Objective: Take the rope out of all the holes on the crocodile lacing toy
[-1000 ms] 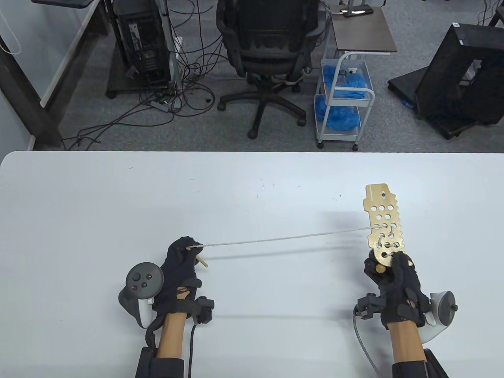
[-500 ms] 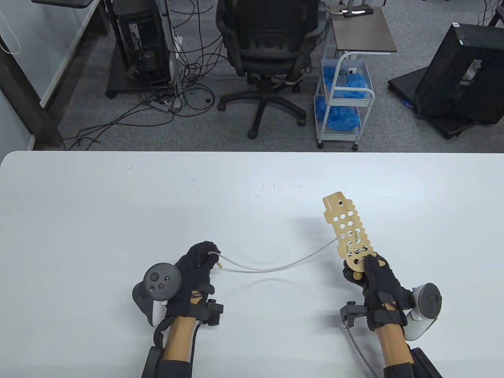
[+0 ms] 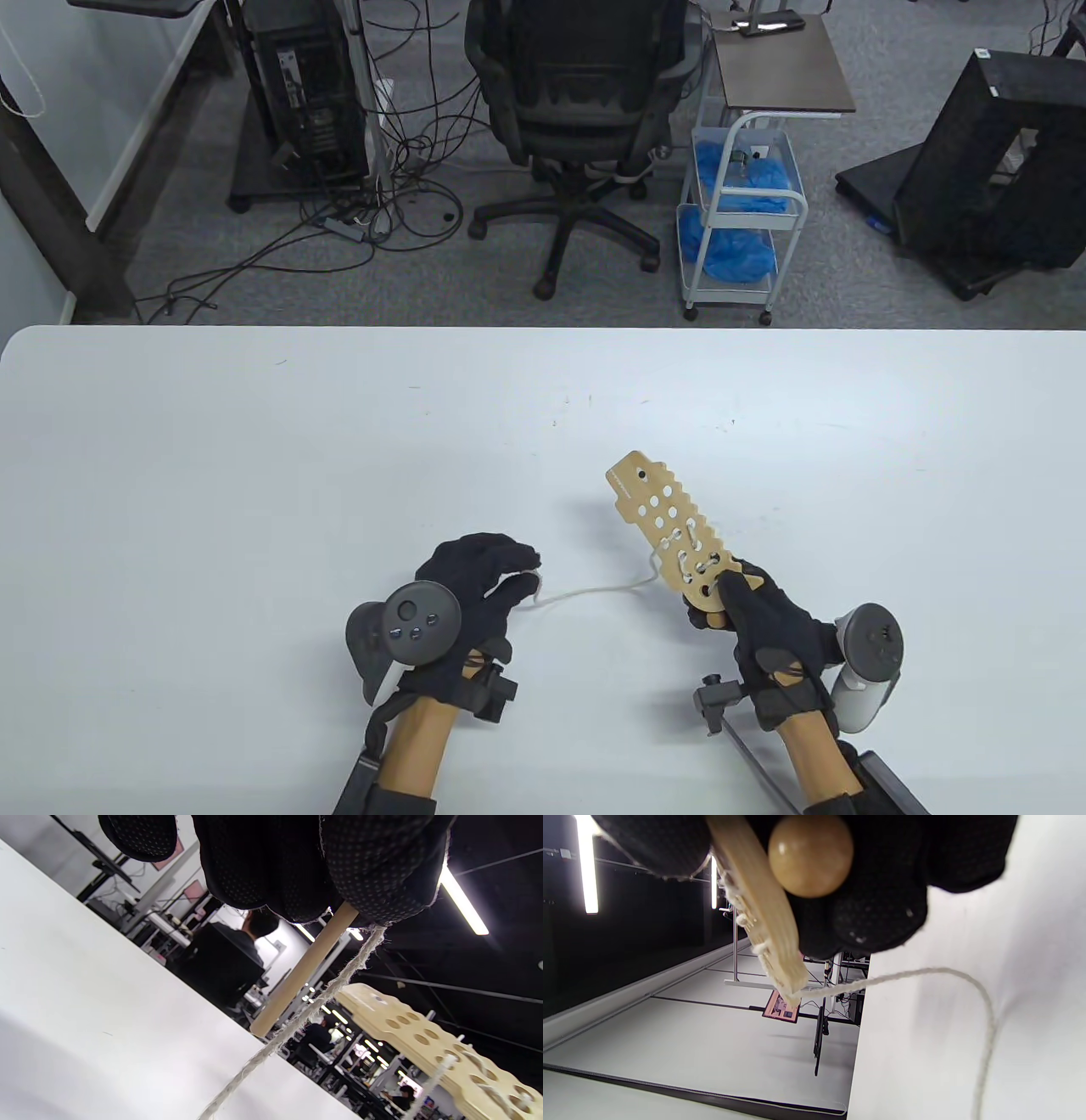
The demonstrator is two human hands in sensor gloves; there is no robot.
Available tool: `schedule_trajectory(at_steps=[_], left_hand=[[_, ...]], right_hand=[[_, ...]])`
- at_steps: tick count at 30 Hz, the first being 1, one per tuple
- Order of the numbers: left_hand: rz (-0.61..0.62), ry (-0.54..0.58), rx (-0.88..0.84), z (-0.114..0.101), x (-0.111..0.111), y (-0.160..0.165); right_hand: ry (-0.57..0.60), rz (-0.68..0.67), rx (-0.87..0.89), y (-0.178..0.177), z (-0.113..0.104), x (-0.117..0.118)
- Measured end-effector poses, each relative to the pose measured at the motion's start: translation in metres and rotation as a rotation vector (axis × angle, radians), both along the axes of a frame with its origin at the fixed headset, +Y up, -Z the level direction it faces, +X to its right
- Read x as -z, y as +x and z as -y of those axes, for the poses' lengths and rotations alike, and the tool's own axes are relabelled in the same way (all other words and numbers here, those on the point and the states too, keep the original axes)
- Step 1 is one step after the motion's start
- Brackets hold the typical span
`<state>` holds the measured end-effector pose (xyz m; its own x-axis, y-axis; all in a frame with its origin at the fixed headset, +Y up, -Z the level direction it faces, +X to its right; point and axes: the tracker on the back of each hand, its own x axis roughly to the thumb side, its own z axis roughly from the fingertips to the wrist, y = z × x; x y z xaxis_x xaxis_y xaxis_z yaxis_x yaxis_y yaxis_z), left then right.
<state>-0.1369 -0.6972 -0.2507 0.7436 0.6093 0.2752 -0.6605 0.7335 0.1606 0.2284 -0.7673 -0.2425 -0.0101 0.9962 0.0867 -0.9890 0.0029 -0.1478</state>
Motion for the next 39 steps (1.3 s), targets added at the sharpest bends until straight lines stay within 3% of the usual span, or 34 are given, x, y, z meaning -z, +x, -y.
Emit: schedule_trajectory(at_steps=[6, 16, 25, 39], left_hand=[[0.05, 0.083, -0.012, -0.011, -0.01, 0.013], [0.103, 0.115, -0.01, -0.015, -0.016, 0.024], [0.131, 0.157, -0.042, -0.021, -0.021, 0.027], [0.15, 0.176, 0.061, -0.022, -0.024, 0.036]], right_hand=[[0.012, -0.055, -0.089, -0.011, -0.003, 0.0], [0.014, -0.219, -0.148, -0.032, -0.003, 0.001], [0.01, -0.247, -0.143, -0.038, -0.005, 0.0], [0.023, -0.286, -0.087, -0.042, -0.009, -0.001]])
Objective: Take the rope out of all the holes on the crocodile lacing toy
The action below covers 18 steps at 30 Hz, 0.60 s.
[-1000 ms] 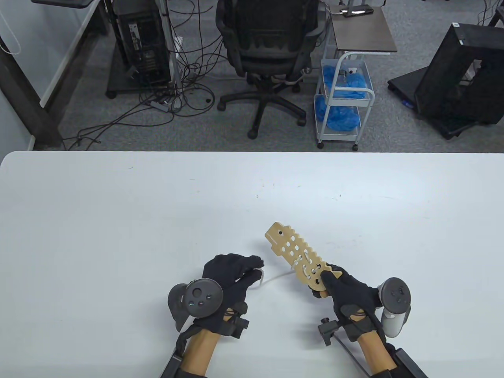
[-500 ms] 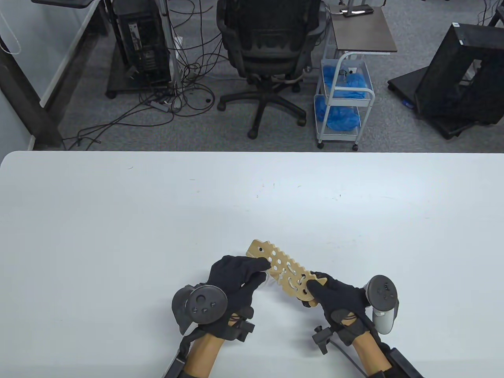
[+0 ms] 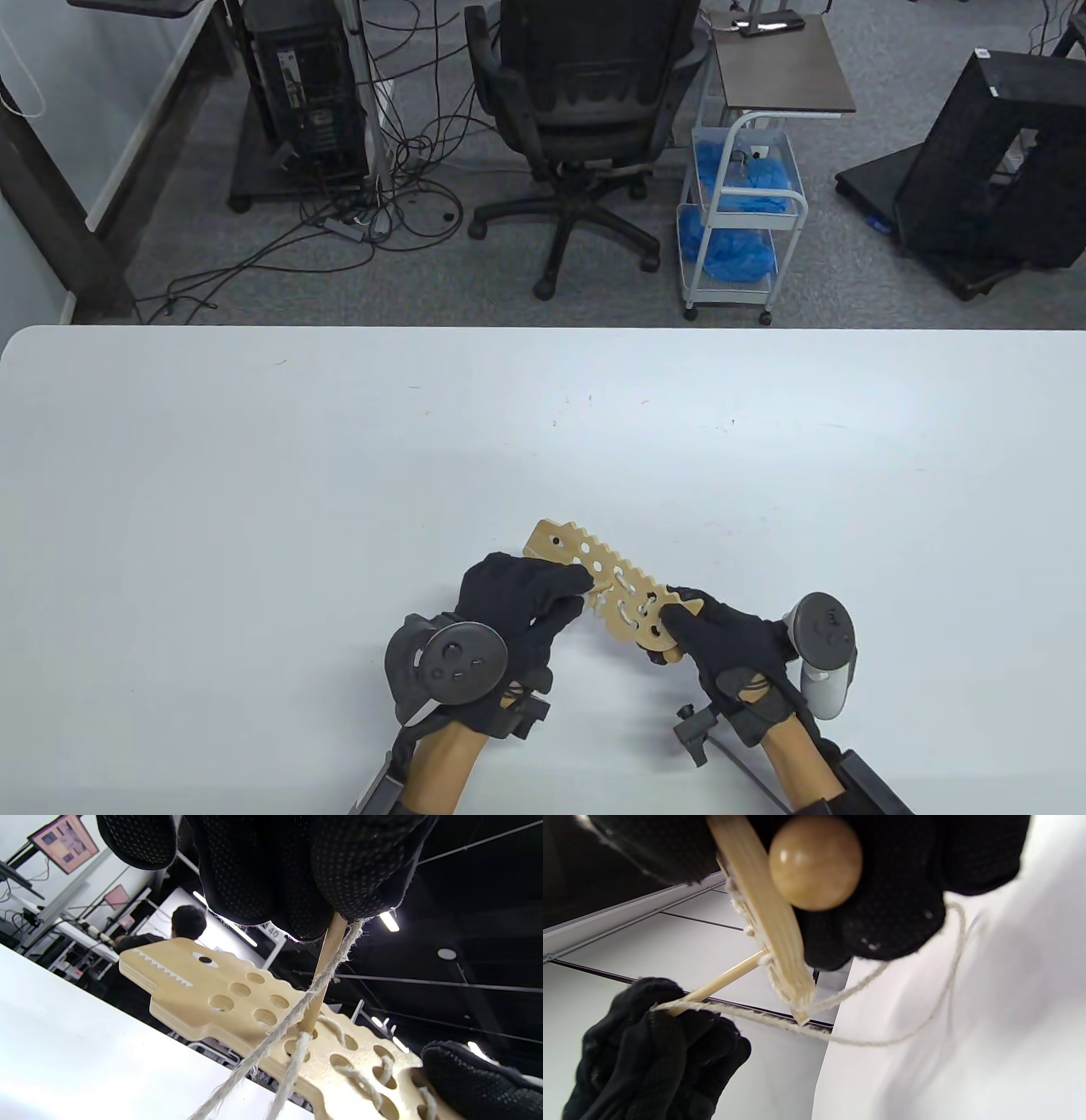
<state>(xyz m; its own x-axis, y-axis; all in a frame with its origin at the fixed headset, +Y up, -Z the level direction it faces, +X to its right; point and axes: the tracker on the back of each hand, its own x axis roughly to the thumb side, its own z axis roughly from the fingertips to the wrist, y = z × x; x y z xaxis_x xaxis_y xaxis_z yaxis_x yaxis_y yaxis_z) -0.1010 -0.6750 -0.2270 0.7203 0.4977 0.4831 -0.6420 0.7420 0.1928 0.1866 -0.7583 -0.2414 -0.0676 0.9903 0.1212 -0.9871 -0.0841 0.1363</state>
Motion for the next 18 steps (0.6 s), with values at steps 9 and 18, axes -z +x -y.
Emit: schedule_trajectory(at_steps=[9, 18], left_hand=[[-0.033, 0.052, 0.175, -0.001, -0.003, 0.009], [-0.044, 0.069, 0.225, -0.001, -0.005, 0.013]], right_hand=[[0.011, -0.05, 0.026, -0.005, -0.003, -0.001], [0.012, -0.077, 0.051, -0.008, -0.004, -0.002]])
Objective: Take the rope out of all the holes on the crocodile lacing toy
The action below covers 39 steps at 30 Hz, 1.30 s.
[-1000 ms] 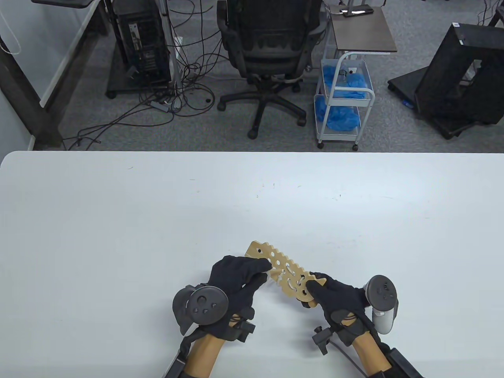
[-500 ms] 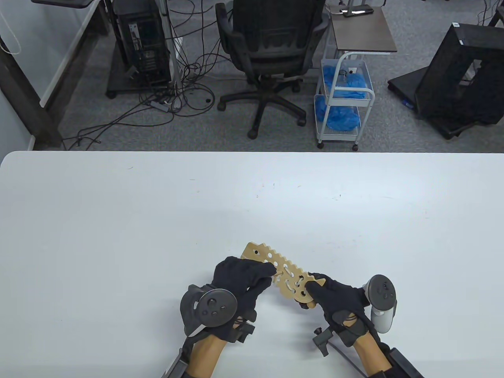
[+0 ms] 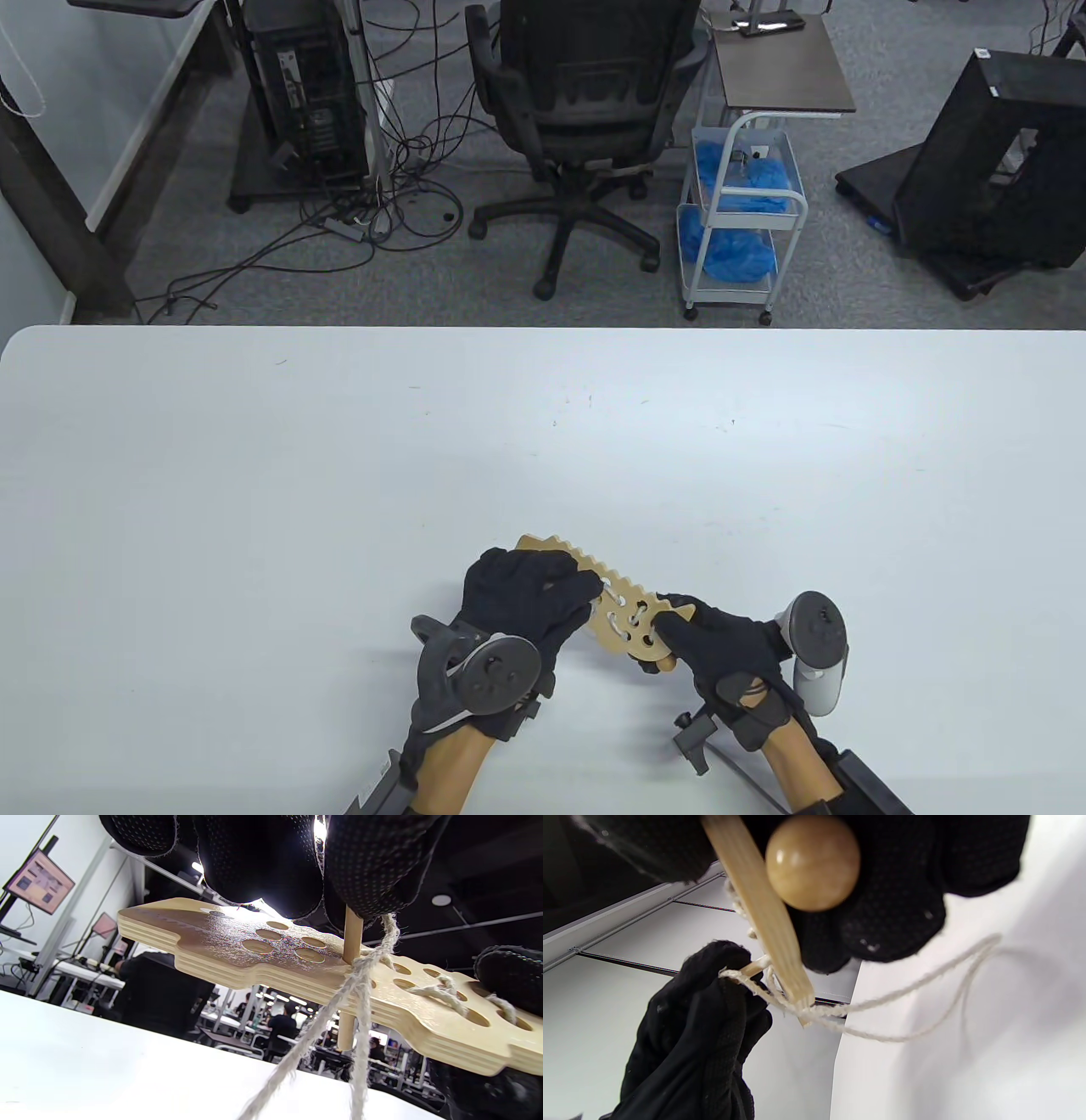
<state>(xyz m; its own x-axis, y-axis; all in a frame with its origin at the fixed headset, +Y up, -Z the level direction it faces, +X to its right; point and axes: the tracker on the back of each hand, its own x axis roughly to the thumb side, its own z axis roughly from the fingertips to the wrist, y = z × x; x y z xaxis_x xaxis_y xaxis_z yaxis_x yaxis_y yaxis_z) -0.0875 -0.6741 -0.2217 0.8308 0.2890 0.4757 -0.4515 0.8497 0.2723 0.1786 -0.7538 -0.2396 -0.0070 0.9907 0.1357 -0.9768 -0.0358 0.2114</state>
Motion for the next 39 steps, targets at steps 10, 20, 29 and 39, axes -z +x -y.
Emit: schedule_trajectory(at_steps=[10, 20, 29, 39], left_hand=[[0.0, -0.008, -0.009, 0.0, 0.001, -0.001], [0.003, -0.013, -0.015, -0.001, 0.001, -0.001], [-0.029, -0.035, -0.108, -0.002, 0.004, -0.011], [-0.101, -0.223, -0.376, 0.014, 0.018, -0.034]], right_hand=[[-0.007, 0.009, 0.019, 0.001, -0.002, -0.001], [-0.009, 0.011, 0.024, 0.001, -0.002, -0.001], [-0.026, 0.12, 0.118, 0.012, -0.005, -0.002], [-0.041, 0.149, 0.353, 0.025, -0.009, -0.001]])
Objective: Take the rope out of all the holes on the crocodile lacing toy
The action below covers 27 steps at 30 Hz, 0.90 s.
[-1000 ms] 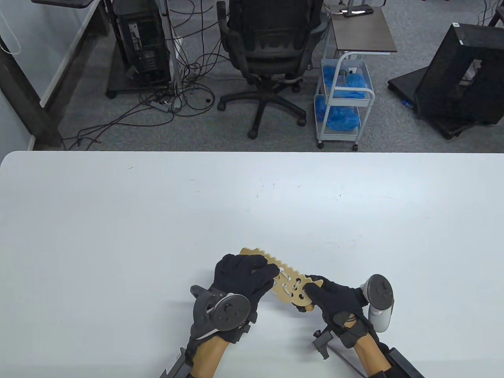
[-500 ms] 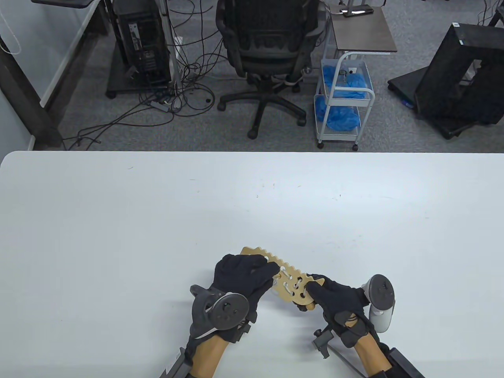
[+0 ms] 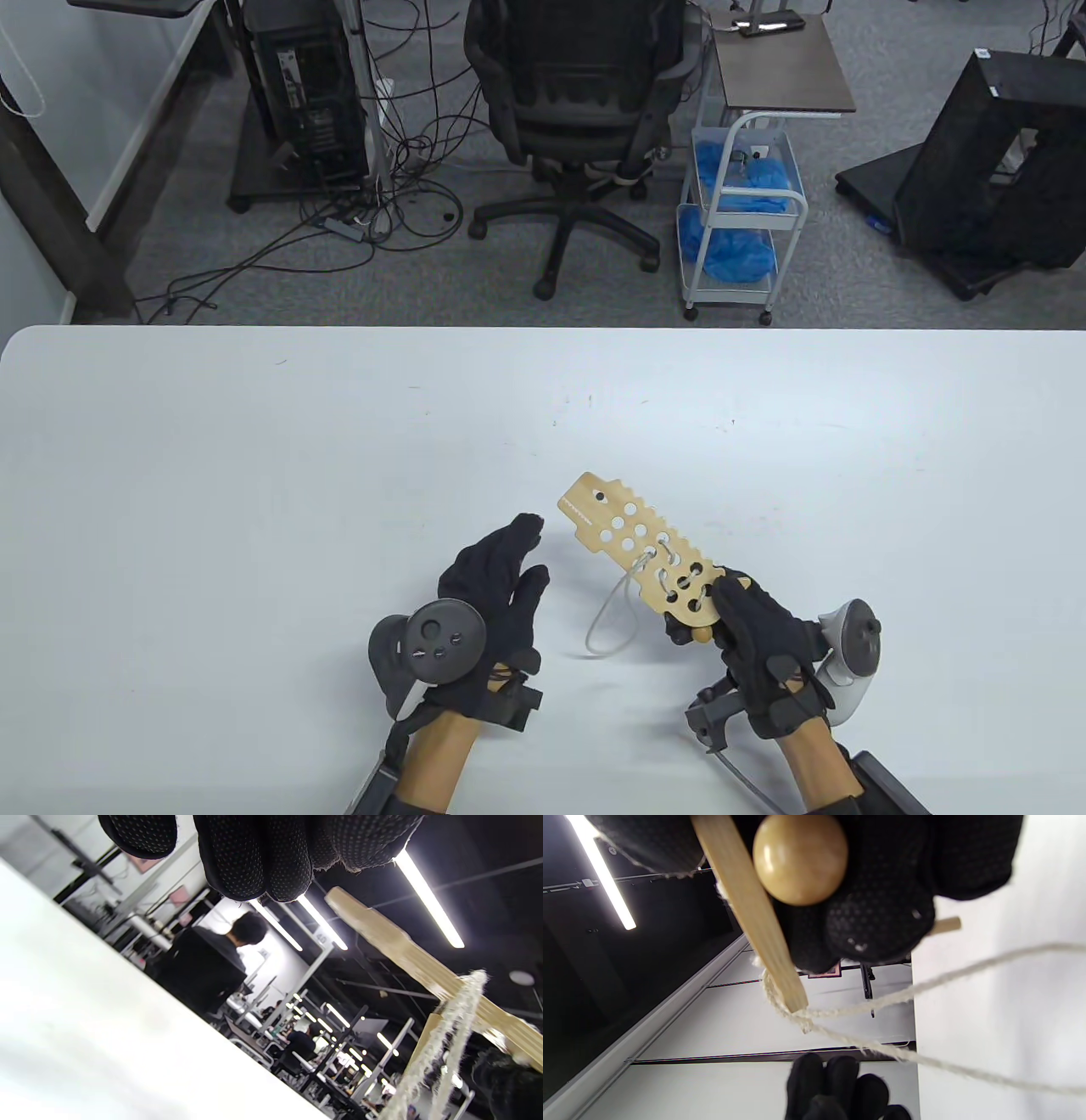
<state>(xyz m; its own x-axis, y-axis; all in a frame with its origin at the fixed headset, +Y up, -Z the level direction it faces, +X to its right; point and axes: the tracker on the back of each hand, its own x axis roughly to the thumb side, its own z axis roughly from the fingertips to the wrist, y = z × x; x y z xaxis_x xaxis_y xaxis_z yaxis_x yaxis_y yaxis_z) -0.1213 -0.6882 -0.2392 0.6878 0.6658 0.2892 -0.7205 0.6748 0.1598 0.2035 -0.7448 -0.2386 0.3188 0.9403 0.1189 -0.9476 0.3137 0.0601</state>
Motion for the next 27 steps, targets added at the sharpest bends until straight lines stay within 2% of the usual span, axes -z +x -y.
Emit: schedule_trajectory(at_steps=[2, 6, 10, 15, 18, 27], left_hand=[[0.031, -0.048, -0.064, 0.005, 0.003, -0.001], [0.179, -0.142, -0.209, 0.017, 0.009, 0.005], [0.284, -0.209, -0.293, 0.023, 0.01, 0.014], [0.492, -0.292, -0.374, 0.028, 0.011, 0.026], [0.534, -0.317, -0.396, 0.029, 0.01, 0.031], [0.525, -0.299, -0.373, 0.028, 0.01, 0.032]], right_hand=[[0.01, -0.021, 0.031, -0.002, -0.001, 0.0], [0.023, -0.11, 0.091, -0.01, -0.003, 0.001], [0.058, -0.19, 0.055, -0.018, -0.006, 0.0], [0.088, -0.28, 0.036, -0.028, -0.007, -0.001], [0.095, -0.313, 0.035, -0.032, -0.008, -0.002], [0.089, -0.339, -0.004, -0.037, -0.006, -0.003]])
